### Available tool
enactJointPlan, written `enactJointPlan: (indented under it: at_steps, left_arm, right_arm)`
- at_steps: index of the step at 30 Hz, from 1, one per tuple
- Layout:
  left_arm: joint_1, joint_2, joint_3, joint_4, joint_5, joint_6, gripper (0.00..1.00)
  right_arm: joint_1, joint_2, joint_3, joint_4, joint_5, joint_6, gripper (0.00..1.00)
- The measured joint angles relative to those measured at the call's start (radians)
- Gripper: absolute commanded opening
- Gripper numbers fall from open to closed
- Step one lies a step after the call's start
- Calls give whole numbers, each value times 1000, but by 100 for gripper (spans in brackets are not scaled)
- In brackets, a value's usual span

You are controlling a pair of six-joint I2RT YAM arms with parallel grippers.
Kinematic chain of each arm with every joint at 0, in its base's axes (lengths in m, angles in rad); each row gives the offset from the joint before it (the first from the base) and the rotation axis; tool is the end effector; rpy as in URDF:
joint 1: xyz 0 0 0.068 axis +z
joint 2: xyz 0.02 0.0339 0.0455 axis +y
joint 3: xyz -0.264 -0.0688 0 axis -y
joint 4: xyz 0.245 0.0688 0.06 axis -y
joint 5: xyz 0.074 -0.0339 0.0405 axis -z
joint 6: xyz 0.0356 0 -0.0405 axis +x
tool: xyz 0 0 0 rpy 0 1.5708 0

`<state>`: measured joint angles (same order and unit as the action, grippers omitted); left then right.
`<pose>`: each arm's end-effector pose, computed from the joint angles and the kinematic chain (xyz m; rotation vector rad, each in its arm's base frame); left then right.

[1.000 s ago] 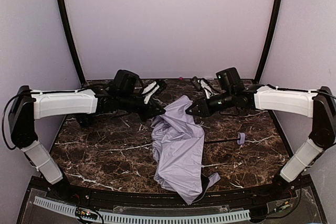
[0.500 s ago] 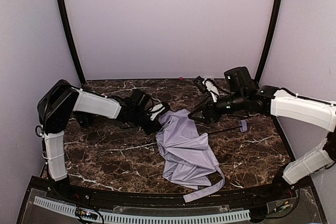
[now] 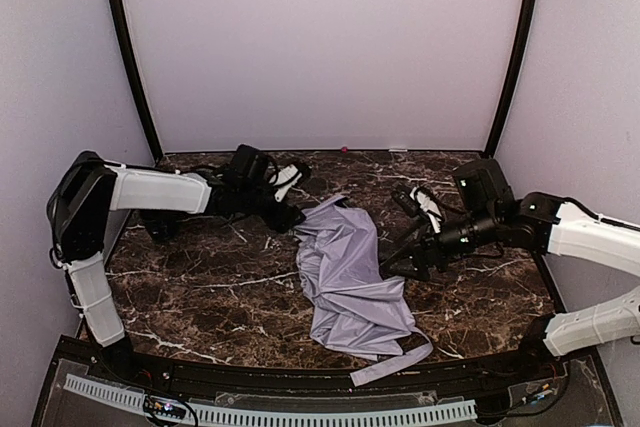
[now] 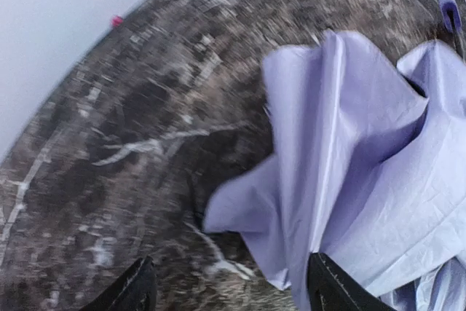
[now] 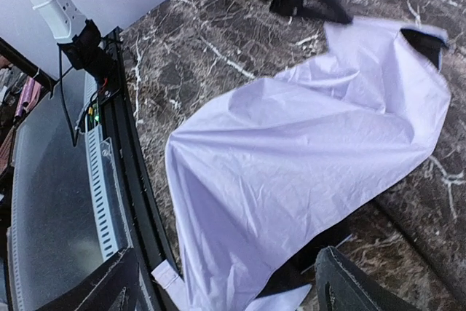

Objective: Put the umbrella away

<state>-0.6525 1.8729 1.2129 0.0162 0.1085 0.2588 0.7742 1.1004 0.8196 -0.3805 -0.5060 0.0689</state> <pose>0.3285 -0.2559 0.1971 1.0358 1.9761 -0.3368 0.1562 0.1769 0.2740 -1.0734 2.0700 1.0085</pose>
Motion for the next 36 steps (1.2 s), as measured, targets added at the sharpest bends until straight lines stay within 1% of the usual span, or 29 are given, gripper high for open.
enactJointPlan:
  at_steps: [3,6,8,11,13,15,17,20,22,23,24,26,27,28,29,30,33,36]
  left_arm:
    - [10,-115,-2,12,-67,18,74]
    - [1,-263,-26,21,-95,41,75]
    - [-60,-356,-63,27,-114,83,75]
    - [-234,-446,-97,-3,-85,165,76]
    - [-347,-451,-97,-41,-3,206,79]
    - [-414,-439,-103,-79,70,244,81]
    - [-456,-418,-112,-99,109,285,82]
    - [-511,-351,-113,-126,138,356,82]
    - [-526,-304,-102,-140,140,378,80]
    - [-529,-270,-86,-147,138,386,76]
    - [-529,-241,-72,-147,137,388,71]
    - [-529,-175,-29,-145,128,387,46]
    - [-529,-151,-14,-145,120,382,31]
    - [-529,-126,0,-145,109,383,14]
    - [-529,-108,9,-145,92,382,2]
    - [-528,-94,15,-145,79,381,0]
    - [-529,-74,24,-147,25,372,0]
    - [-516,-87,28,-140,6,347,0]
  right_arm:
    - [6,-13,-9,-38,-14,18,85]
    - [8,-41,-11,-67,-12,39,85]
    - [8,-66,-16,-77,13,53,89]
    - [8,-100,-21,-75,90,83,94]
    - [1,-114,-22,-53,154,106,93]
    - [-19,-108,-21,-24,207,126,92]
    - [-63,-68,-14,1,261,145,92]
    - [-127,47,16,16,311,160,91]
    - [-159,134,41,21,328,160,91]
    - [-175,183,58,18,343,159,90]
    - [-188,232,74,16,357,156,90]
    - [-201,308,107,2,393,148,89]
    - [-204,349,129,-8,410,141,89]
    - [-206,381,146,-15,423,134,88]
    - [-207,409,161,-19,433,126,88]
    - [-208,434,175,-23,440,118,87]
    - [-208,526,219,-29,449,81,83]
    - [-208,641,259,-31,433,39,81]
